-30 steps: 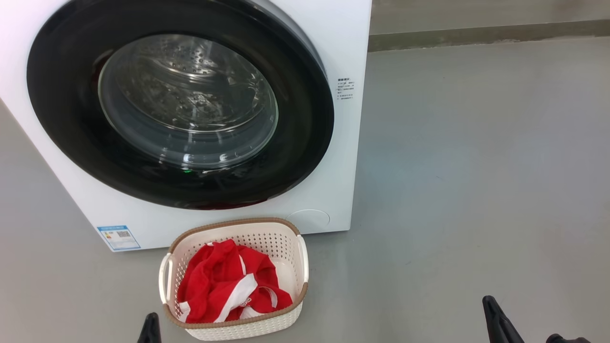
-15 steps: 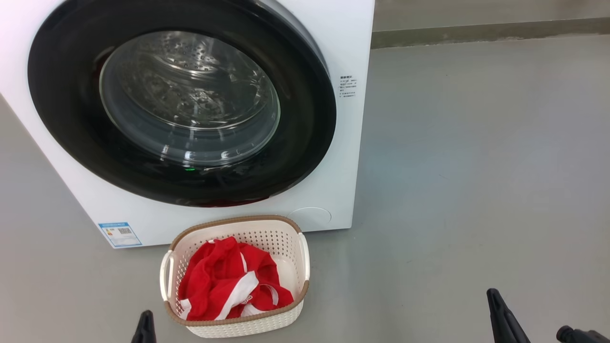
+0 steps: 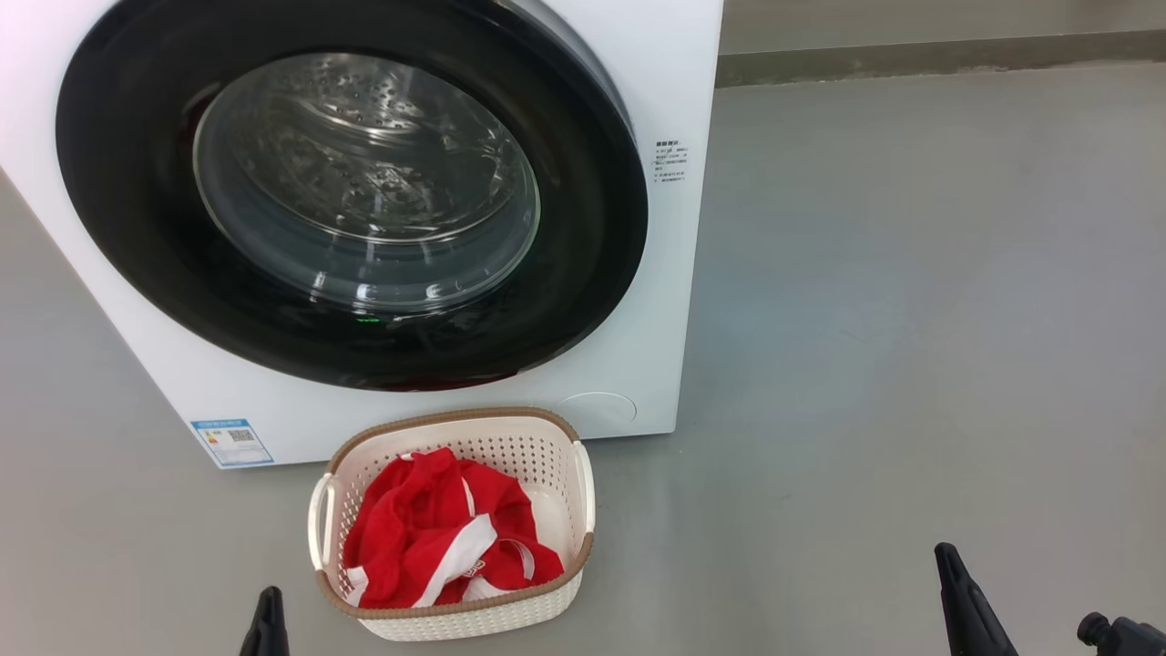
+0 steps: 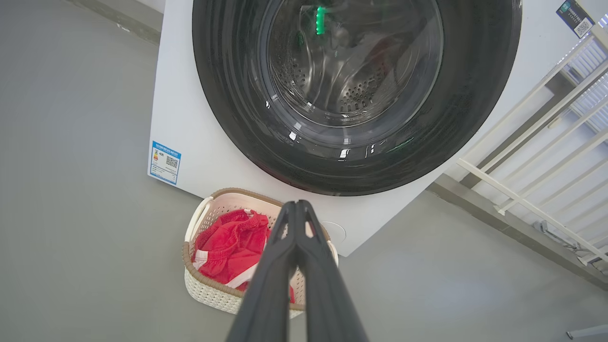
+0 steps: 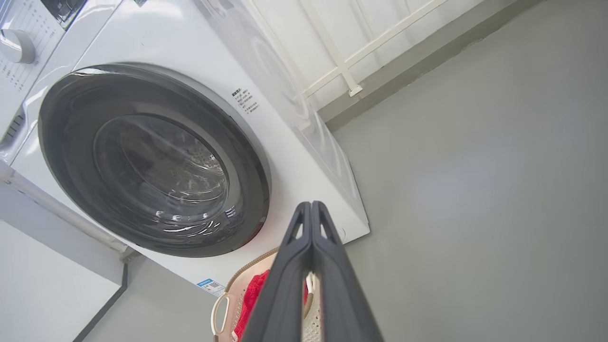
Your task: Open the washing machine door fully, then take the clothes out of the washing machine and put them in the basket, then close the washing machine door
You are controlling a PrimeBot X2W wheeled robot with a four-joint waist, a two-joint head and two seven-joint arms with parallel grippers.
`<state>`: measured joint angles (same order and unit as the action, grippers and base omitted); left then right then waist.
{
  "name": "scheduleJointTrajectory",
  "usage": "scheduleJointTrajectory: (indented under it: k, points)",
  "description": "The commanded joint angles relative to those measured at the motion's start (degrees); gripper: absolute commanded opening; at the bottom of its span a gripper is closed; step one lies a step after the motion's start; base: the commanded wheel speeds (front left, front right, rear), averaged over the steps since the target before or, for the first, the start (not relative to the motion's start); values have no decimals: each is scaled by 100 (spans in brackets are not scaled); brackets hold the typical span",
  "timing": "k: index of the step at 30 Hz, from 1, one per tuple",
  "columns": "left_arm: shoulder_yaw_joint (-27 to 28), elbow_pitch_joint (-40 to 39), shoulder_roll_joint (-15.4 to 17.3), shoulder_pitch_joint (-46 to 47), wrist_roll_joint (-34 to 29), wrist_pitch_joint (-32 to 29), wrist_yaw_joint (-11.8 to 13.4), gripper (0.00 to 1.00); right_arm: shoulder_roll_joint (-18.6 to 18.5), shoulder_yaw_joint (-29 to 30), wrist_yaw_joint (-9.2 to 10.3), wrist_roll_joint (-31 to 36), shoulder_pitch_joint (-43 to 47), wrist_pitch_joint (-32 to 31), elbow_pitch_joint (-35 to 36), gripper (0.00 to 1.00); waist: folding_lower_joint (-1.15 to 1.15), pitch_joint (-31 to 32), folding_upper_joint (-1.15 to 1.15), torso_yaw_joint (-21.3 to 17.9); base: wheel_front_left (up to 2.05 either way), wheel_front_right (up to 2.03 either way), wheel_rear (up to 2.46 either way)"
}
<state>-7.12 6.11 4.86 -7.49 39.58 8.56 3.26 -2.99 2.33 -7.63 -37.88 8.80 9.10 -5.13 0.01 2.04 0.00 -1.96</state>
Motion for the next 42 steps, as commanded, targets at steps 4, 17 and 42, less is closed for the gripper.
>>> scheduleJointTrajectory:
  k: [4,17,42]
  points:
    - [170,-54,76,324,381,-87,-106,0,-93,-39,5,-427,-297,-95,58,0,-1,-12,0,11,0,0,0]
    - [332,95,67,509,1317,-300,-283,0,-117,-17,7,-1390,-510,-313,-111,0,-1,-50,0,44,0,0,0]
    - [632,357,34,829,2905,-684,-586,0,-143,46,10,-3022,-879,-706,-402,0,-1,-116,0,103,0,0,0]
